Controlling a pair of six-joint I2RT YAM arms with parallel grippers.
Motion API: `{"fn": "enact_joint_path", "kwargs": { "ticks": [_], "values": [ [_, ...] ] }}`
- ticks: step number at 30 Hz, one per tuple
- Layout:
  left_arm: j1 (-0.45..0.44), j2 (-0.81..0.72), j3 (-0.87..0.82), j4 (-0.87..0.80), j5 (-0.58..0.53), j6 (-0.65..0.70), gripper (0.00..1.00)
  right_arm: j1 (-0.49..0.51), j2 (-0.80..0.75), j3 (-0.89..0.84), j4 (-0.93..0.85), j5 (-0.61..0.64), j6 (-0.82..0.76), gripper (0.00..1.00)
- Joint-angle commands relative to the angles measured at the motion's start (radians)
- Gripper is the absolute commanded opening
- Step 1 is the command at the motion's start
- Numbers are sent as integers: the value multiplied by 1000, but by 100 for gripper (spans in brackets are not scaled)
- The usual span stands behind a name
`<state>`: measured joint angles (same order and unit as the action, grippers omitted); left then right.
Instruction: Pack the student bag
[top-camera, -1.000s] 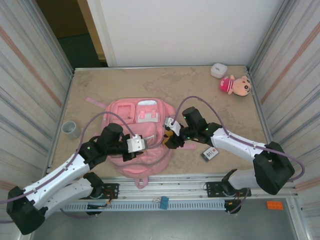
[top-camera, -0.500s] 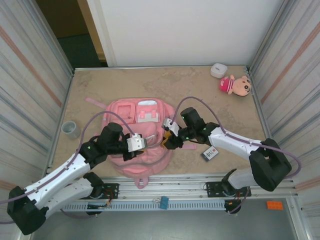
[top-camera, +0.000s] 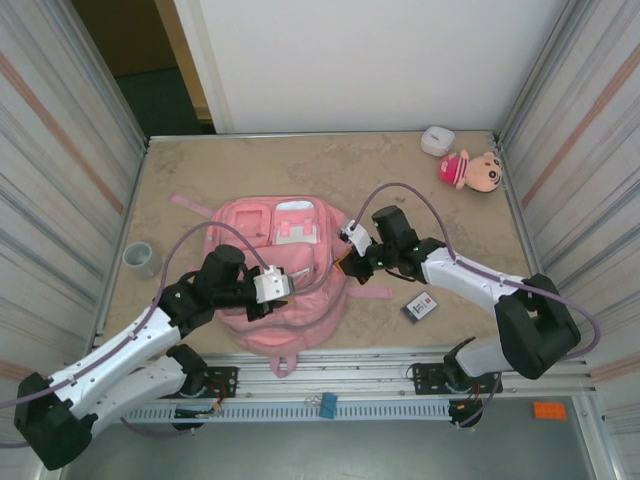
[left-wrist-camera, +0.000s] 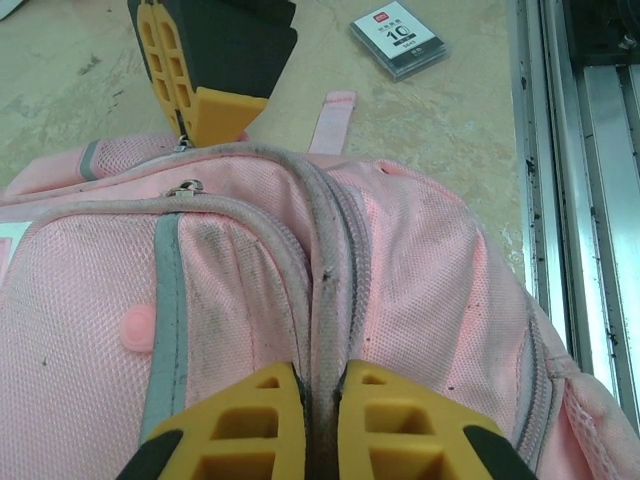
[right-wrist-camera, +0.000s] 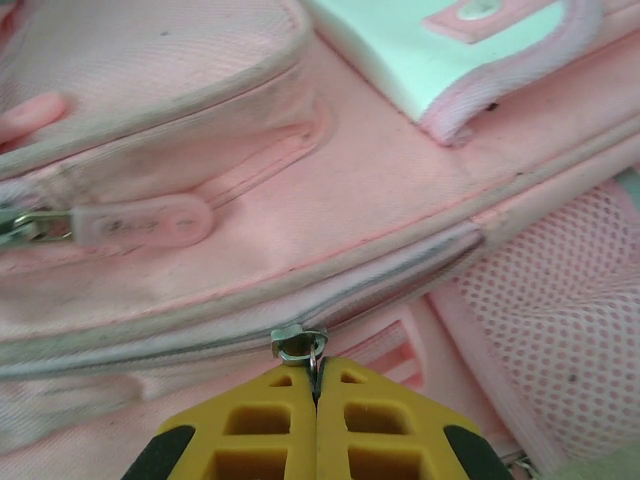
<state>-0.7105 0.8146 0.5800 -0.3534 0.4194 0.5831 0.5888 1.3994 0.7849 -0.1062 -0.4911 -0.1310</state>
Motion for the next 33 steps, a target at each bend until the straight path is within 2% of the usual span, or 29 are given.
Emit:
{"fn": "enact_joint_path", "kwargs": {
  "ticks": [1,10,14,15,18,20,22,27,33],
  "values": [
    [5,-40,11,16,59,0,1,-32,67,65,19,188,74,0],
    [5,-41,35,-27,123,41,1,-39,279,230,6,322,198,0],
    [5,-40,31,-36,109,37,4,-42,292,251,27,290,219,0],
    [5,-42,30,-31,91,18,10,-39,276,242,41,261,208,0],
    [5,-58,28,-9,24,-50,46,-23,196,179,75,196,146,30],
    [5,-80,23,3,-24,-93,58,-13,124,133,69,182,96,39],
    [5,-106,19,-4,-67,-112,63,-2,38,77,62,163,35,42],
    [8,-132,12,-115,-238,-59,64,72,-101,9,-19,126,-158,48],
    [8,-123,47,-281,-263,71,67,157,-103,21,-52,109,-248,49]
  ]
}}
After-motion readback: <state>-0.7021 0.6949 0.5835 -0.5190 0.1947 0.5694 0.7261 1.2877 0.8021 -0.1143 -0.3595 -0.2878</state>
